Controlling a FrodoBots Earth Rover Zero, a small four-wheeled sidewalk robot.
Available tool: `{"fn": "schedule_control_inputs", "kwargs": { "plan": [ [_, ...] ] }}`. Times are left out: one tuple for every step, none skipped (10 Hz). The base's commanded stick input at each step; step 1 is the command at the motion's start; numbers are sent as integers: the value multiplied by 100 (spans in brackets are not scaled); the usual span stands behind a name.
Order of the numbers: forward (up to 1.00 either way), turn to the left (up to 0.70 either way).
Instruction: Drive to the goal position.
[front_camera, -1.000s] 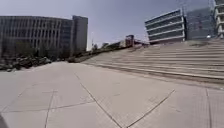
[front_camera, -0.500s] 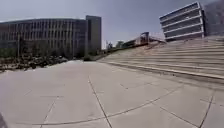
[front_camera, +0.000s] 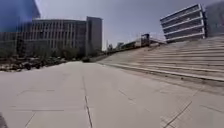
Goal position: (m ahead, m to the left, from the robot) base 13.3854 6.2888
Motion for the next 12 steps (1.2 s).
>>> {"fn": "schedule_control_inputs", "kwargs": {
  "plan": [
    [100, 0],
    [100, 4],
    [100, 16],
    [100, 35],
    [100, 40],
    [100, 40],
    [100, 40],
    [100, 40],
    [100, 40],
    [100, 33],
    [100, 2],
    [100, 0]
  ]
}}
